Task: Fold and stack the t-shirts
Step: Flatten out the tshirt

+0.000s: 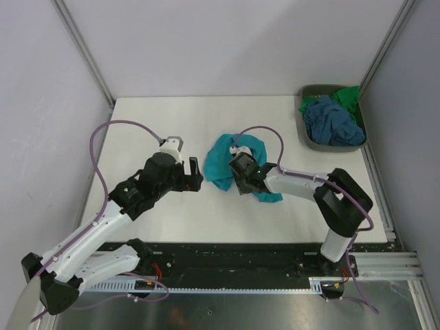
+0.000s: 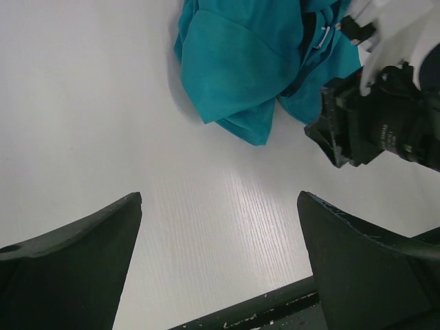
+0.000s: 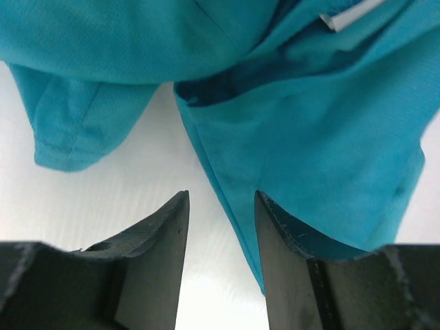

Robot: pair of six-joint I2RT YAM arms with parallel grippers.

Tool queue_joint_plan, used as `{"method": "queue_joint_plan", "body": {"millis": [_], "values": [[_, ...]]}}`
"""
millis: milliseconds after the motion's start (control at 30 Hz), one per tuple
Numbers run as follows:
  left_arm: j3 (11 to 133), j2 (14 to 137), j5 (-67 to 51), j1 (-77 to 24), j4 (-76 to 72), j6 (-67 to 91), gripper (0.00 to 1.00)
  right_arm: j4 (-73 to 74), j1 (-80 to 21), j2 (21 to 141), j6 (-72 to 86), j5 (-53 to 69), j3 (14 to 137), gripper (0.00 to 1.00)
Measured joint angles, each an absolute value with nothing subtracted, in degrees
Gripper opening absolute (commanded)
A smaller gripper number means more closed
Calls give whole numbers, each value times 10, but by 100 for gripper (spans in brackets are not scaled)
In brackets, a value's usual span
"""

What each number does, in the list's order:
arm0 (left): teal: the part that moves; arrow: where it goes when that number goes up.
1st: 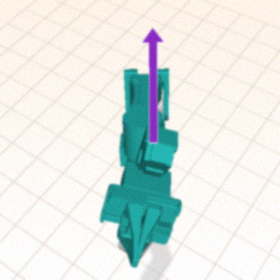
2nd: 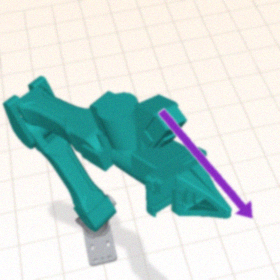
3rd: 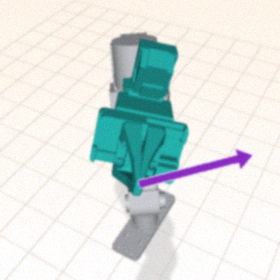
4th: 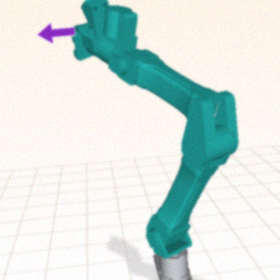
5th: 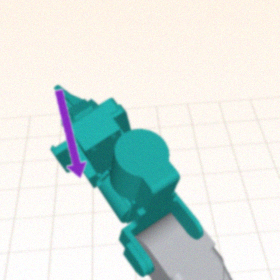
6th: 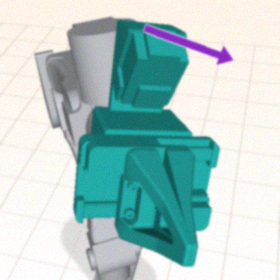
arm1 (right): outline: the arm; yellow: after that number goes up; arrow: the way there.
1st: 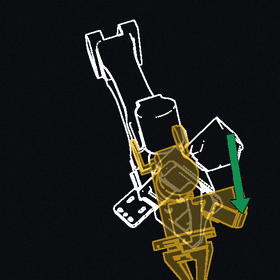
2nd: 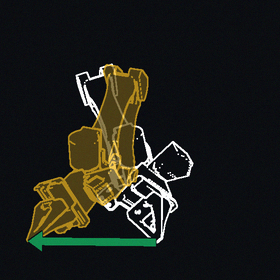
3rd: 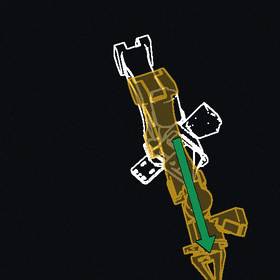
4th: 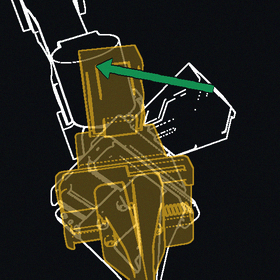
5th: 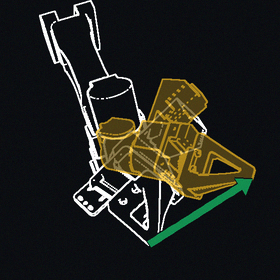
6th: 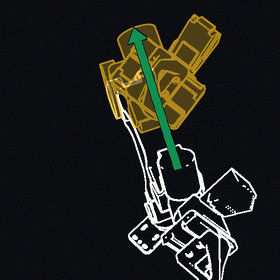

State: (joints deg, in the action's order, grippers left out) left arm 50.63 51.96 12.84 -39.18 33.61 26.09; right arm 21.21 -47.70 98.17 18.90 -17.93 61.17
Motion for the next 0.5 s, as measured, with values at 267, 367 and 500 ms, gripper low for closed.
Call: {"method": "queue_joint_plan", "body": {"millis": [267,367,500], "values": [[506,519,128,-392,336,261,99,191,-452,1029,170,-168,634,47],[506,519,128,-392,336,261,99,186,-442,1039,169,-160,638,45],[506,519,128,-392,336,261,99,180,-433,1050,169,-146,643,42]]}}
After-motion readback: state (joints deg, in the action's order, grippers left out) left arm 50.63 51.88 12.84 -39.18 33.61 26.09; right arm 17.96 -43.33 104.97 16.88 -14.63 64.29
